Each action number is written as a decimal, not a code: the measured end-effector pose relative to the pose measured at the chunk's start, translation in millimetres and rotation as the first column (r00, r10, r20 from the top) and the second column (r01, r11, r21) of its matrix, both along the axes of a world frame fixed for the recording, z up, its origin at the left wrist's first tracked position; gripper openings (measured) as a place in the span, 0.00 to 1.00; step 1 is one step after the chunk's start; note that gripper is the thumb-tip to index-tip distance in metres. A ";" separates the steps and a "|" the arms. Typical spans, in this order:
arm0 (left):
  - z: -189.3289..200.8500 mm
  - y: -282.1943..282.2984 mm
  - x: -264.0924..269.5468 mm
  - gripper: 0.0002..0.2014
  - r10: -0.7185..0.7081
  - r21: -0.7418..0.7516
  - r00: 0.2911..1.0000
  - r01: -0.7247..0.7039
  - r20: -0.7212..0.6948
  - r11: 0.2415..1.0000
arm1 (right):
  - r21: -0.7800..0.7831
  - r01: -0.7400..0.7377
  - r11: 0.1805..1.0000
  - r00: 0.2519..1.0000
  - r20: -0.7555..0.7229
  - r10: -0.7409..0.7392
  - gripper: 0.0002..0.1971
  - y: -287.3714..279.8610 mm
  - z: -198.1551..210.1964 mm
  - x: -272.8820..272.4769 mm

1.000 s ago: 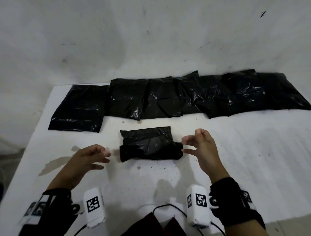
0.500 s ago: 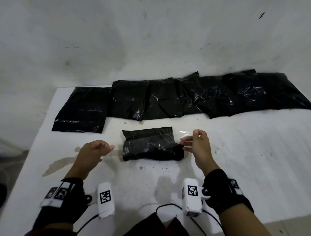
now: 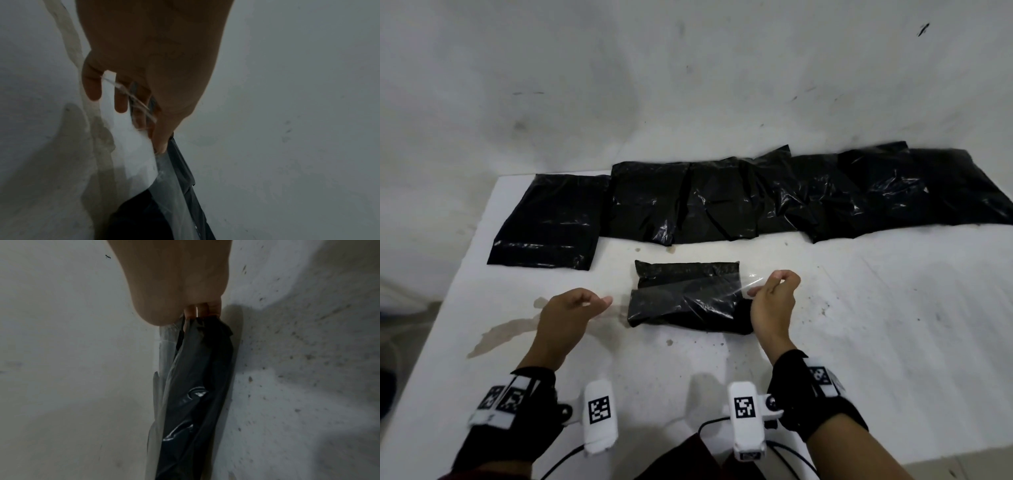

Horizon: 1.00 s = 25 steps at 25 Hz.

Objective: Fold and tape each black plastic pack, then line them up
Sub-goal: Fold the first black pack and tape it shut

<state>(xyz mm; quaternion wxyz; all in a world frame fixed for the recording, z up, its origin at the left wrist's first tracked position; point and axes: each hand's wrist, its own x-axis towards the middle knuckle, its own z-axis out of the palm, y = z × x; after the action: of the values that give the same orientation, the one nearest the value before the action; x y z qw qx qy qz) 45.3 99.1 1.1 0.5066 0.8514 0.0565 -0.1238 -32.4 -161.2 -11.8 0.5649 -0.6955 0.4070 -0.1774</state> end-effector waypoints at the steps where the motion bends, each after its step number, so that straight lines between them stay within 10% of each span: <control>1: -0.8 -0.6 -0.3 0.12 0.015 0.030 1.000 -0.015 0.017 0.999 | -0.019 0.004 1.000 1.000 -0.004 -0.004 0.09 1.2 0.9 -0.6; 12: 11.7 9.8 20.4 0.09 -0.138 0.104 0.974 0.158 -0.182 0.982 | -0.047 0.012 0.999 0.984 0.180 -0.003 0.07 1.5 5.6 -11.0; 16: 26.5 -1.8 23.1 0.17 -0.296 0.457 0.955 0.268 -0.011 0.848 | -0.058 -0.016 0.998 0.960 0.277 0.031 0.09 2.3 20.2 -14.2; 20: 38.4 -69.4 -2.4 0.28 -0.642 0.111 0.735 0.635 0.217 0.764 | -0.011 -0.129 0.992 0.929 0.350 0.124 0.09 3.5 45.5 -7.3; 25: 39.5 -119.9 -11.8 0.14 -0.674 -0.252 0.722 0.688 0.154 0.680 | -0.045 -0.319 0.947 0.842 0.445 0.305 0.07 9.7 74.3 -2.6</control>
<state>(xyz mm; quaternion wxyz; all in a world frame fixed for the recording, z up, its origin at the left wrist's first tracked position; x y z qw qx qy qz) 33.5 -20.9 40.6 0.5448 0.7296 -0.2952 -0.2894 -35.0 -151.5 62.5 0.6747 -0.6844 0.1508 -0.2316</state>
